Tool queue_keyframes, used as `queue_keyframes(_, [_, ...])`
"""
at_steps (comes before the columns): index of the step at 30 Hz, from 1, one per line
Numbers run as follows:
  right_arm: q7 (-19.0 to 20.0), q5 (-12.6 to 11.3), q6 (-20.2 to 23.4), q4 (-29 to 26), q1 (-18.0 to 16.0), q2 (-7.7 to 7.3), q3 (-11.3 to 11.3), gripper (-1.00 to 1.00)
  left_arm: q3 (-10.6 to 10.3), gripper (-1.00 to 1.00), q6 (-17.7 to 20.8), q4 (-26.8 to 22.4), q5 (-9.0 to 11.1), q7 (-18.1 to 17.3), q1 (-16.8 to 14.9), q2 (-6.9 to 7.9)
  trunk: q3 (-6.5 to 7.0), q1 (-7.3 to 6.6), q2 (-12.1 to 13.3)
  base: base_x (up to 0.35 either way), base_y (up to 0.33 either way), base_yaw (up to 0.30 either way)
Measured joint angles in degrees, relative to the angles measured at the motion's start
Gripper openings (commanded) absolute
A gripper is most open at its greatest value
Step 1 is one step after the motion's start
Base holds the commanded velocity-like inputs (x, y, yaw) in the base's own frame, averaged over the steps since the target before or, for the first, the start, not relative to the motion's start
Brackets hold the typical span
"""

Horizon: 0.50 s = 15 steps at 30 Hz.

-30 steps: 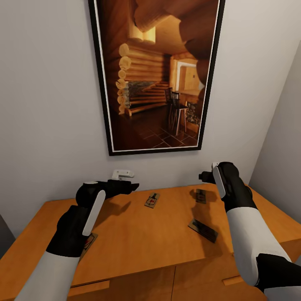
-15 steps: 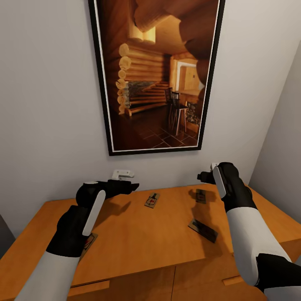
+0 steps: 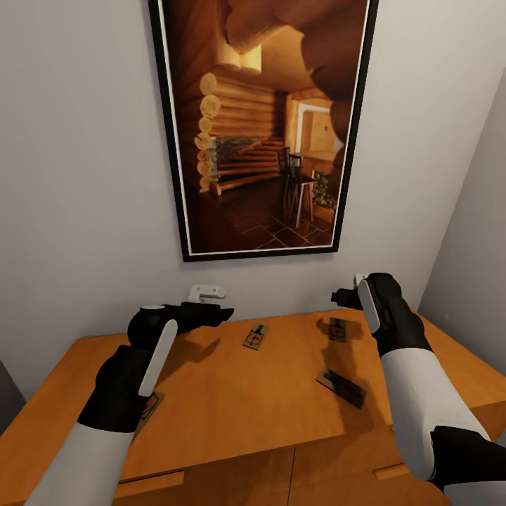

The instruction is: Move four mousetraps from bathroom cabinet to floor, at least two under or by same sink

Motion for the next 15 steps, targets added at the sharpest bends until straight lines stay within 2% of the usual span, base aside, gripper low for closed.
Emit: queue_keyframes(15, [-0.1,0.0,0.0,0.1,0.0,0.00,-0.1,1.00,0.0,1.00,0.0,0.0,0.0,0.0,0.0,0.00,0.00,0.00,0.0,0.000,0.000,0.000])
